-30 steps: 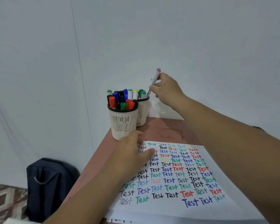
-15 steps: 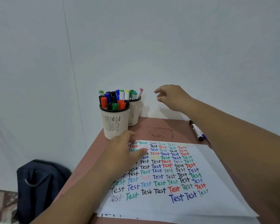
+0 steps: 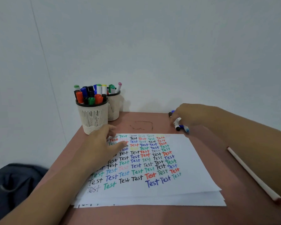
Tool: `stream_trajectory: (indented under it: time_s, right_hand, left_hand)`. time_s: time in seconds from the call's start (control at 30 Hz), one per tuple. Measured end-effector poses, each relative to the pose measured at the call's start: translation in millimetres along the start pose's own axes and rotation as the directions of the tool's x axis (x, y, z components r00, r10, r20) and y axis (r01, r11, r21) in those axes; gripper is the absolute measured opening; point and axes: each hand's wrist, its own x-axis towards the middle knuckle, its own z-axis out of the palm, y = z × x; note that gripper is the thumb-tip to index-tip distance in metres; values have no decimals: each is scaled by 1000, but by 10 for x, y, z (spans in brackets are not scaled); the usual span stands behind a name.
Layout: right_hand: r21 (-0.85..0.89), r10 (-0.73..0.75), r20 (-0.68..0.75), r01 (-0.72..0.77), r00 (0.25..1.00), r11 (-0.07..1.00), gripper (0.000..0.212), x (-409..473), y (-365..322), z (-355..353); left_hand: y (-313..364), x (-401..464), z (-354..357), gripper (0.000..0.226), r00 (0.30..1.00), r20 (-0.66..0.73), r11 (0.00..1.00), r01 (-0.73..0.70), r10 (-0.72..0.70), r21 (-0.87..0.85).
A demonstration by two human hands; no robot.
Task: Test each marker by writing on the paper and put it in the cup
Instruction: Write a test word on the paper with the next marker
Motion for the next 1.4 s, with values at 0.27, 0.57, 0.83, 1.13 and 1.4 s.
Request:
stream_trajectory:
  time_s: [0.27, 0.57, 0.83, 1.13, 1.4]
  right_hand:
    - [-157, -87, 3, 87, 996, 984, 27, 130, -115, 227]
    - [717, -52, -521, 470, 852, 514, 10, -298, -577, 265]
    - [911, -35, -403, 398, 914, -105, 16, -544, -1209, 362]
    - [913, 101, -402, 406, 910, -25, 12, -596, -1481, 487]
    - [915, 259, -350, 387, 900, -111, 14, -671, -1238, 380]
  left_hand:
    - [29, -12, -15, 58, 1000, 8, 1000, -7, 7, 4]
    - [97, -59, -47, 69, 997, 15, 994, -72, 71, 81]
    - [132, -148, -67, 55, 949, 14, 949, -315, 315, -28]
    - [134, -176, -74, 44, 955, -13, 954, -293, 295, 62]
    - [81, -199, -64, 83, 981, 12, 971, -189, 193, -144]
